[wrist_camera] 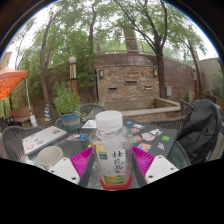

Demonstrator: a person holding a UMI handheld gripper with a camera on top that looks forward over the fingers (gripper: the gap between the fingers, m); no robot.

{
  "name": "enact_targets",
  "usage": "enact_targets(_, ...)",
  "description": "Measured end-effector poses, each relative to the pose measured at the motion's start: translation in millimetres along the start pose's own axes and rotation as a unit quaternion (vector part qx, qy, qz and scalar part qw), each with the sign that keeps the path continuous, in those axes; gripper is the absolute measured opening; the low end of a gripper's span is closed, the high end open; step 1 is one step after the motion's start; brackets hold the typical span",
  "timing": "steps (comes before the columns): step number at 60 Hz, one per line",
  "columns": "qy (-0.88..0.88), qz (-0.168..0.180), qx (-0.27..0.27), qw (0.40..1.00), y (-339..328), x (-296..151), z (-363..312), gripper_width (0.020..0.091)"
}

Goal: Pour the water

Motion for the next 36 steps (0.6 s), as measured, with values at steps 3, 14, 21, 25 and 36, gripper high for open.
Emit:
enact_targets(3,0.002,-0.014,0.011,1.000,-7.9,11.2,-2.6,0.0723)
enact_targets(14,-0.023,-0.066,0.036,0.997,-39.5,8.6,-9.9,0.0835)
enact_targets(21,-0.021,-0.075,0.042,0.996,-74.6,-7.2,-31.8,0.0837)
enact_targets(25,-0.025,-0.076,0.051,0.995,-106.8,-26.6,-50.4,0.0838)
enact_targets(36,-0.028,-0.082,0.086,0.993,-207.8,-94.3,-103.5,0.0833)
Point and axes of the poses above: the point between the fingertips, and its own axes, seen from behind it with the camera up: z to the right, x down, y forward, the way the camera looks, the point moved 7 cm from there along -y, backward, against the way the camera looks, and after that the axes turned 12 degrees about z, right-handed, at the moved point
